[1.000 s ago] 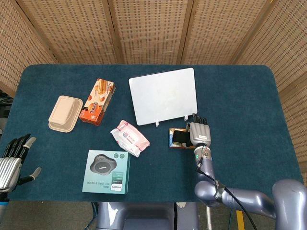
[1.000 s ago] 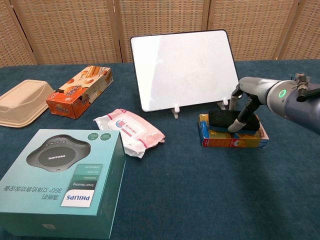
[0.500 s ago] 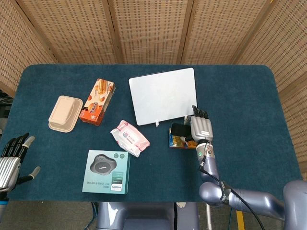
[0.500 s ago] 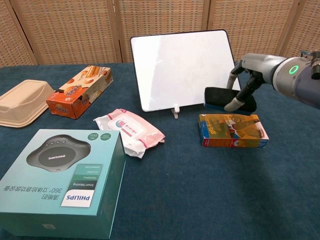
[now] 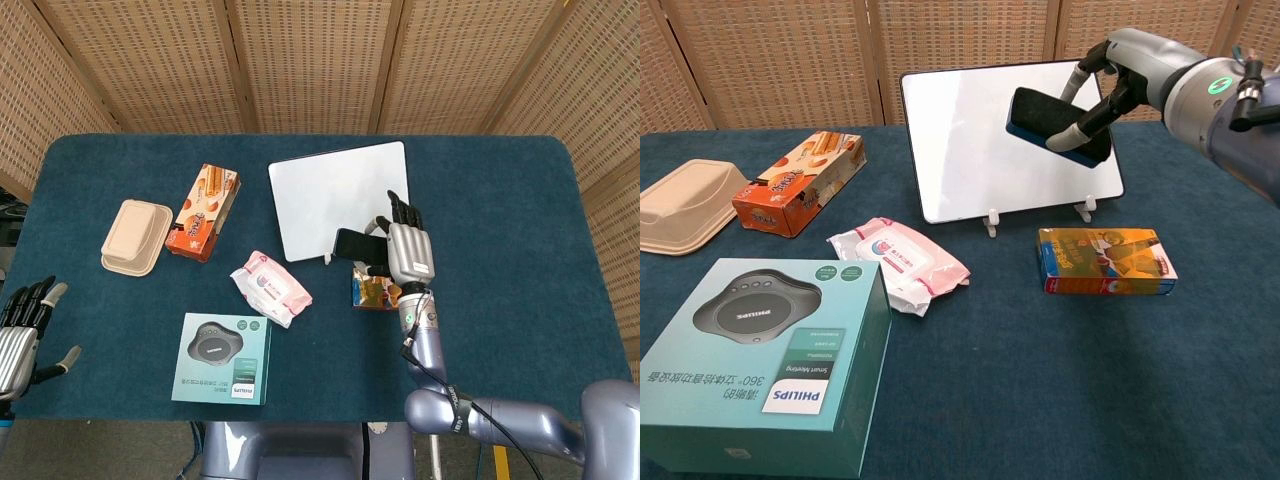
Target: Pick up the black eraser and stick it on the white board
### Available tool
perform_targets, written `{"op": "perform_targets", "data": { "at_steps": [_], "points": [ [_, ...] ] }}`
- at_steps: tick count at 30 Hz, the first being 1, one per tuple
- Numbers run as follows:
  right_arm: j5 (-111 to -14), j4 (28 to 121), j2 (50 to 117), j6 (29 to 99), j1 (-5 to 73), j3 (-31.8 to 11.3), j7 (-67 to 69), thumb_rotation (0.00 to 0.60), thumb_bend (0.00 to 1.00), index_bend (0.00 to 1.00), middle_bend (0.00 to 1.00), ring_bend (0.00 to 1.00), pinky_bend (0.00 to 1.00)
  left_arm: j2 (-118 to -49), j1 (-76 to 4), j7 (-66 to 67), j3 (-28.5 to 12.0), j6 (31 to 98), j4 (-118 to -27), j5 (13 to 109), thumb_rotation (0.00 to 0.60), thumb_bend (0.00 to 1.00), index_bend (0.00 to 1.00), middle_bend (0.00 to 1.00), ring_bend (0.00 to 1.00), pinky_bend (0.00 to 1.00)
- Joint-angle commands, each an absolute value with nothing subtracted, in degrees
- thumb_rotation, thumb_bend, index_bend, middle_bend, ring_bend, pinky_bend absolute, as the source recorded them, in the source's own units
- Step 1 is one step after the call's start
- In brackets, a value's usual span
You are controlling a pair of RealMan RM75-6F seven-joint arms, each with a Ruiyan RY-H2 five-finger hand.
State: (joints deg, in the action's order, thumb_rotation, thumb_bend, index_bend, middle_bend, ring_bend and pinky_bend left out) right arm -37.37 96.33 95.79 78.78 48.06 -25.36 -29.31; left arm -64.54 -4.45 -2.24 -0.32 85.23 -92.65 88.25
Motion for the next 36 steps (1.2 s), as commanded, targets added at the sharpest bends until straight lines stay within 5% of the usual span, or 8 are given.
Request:
{"op": "perform_targets", "data": {
  "at_steps": [1, 18, 36],
  "points": [
    [-40.27, 92.69, 98.63, 79.75, 48.25, -25.83, -26.27, 0.6, 0.23, 0.53, 0.0, 0.0, 0.0, -64.55, -4.54, -2.45, -0.34, 85.03, -92.54, 88.18, 0.6, 0.29, 0.0, 0.0, 0.0, 0.0],
    [-47.02, 70.59, 111.11, 82.13, 53.47, -29.92, -22.38, 0.6, 0.23, 0.53, 0.0, 0.0, 0.0, -64.82, -5.14, -4.07, -0.74, 83.64, -91.4, 87.06, 0.6, 0.29, 0.0, 0.0, 0.0, 0.0],
    [-47.9, 57.92, 115.65, 79.16, 55.86, -34.29, -20.38, 0.6, 0.23, 0.53, 0.0, 0.0, 0.0, -64.76, -5.21, -4.26, -0.63, 83.51, -91.36, 87.15, 0.6, 0.29, 0.0, 0.0, 0.0, 0.0]
  ]
}}
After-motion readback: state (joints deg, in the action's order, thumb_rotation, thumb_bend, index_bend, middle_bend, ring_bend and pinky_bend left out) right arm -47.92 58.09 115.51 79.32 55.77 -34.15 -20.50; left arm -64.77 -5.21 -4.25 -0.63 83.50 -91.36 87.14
